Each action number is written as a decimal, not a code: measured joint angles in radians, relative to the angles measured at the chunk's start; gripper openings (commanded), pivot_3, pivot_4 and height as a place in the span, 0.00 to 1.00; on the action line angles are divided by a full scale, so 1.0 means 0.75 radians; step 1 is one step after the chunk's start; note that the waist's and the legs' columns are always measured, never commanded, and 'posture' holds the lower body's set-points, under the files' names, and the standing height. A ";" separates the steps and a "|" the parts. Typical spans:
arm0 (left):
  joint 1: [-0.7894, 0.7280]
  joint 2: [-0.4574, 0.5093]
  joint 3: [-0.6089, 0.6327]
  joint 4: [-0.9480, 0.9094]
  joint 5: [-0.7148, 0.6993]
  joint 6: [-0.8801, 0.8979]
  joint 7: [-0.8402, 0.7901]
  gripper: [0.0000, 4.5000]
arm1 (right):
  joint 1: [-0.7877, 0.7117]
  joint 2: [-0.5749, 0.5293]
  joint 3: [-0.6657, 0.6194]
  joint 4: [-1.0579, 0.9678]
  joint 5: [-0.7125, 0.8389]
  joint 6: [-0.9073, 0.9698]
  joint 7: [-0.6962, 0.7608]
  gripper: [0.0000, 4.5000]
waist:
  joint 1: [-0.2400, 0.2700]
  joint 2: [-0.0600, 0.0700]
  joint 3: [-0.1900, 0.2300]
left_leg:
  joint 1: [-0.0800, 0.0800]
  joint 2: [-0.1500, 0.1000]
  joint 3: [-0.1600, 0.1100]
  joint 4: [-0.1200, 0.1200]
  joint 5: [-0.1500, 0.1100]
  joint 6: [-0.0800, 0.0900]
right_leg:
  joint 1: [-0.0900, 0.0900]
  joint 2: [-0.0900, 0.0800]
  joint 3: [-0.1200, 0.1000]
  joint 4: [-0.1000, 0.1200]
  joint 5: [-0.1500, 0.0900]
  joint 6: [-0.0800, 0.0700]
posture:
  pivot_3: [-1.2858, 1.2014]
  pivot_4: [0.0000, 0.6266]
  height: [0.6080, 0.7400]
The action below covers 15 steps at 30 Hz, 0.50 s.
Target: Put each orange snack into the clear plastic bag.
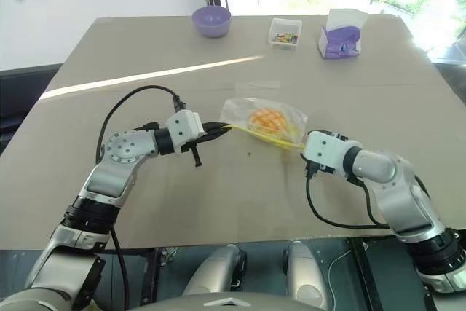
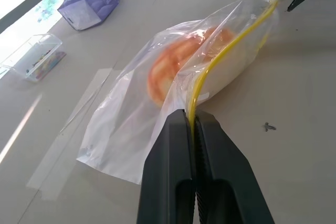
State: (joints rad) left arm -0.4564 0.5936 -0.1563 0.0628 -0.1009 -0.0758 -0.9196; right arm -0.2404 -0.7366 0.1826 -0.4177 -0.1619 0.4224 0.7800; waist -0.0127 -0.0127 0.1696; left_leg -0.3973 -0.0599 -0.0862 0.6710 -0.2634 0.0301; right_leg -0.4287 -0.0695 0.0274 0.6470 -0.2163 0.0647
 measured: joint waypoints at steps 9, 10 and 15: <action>0.000 -0.001 0.000 -0.001 0.000 0.005 0.007 0.00 | -0.025 0.050 0.023 0.022 0.014 0.006 -0.011 0.24 | 0.000 0.000 0.000 | 0.000 0.000 0.000 0.000 0.000 0.000 | 0.000 0.000 0.000 0.000 0.000 0.000 | 0.52 0.24 1.00; 0.000 -0.001 0.000 -0.002 0.000 0.005 0.008 0.00 | -0.026 0.055 0.027 0.032 0.014 0.003 -0.012 0.12 | 0.000 0.000 0.000 | 0.000 0.000 0.000 0.000 0.000 0.000 | 0.000 0.000 0.000 0.000 0.000 0.000 | 0.52 0.24 1.00; 0.000 -0.001 0.000 -0.005 0.000 0.014 0.013 0.00 | -0.027 0.069 0.047 0.062 0.013 0.003 -0.017 0.01 | 0.001 0.000 0.000 | 0.000 0.000 0.000 0.000 0.000 0.000 | 0.000 0.000 0.000 0.000 0.000 0.000 | 0.52 0.24 1.00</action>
State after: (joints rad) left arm -0.4561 0.5928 -0.1564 0.0588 -0.1009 -0.0654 -0.9102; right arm -0.2605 -0.6850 0.2180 -0.3709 -0.1518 0.4246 0.7671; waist -0.0116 -0.0127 0.1696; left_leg -0.3972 -0.0601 -0.0861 0.6712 -0.2634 0.0301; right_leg -0.4287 -0.0696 0.0274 0.6473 -0.2163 0.0647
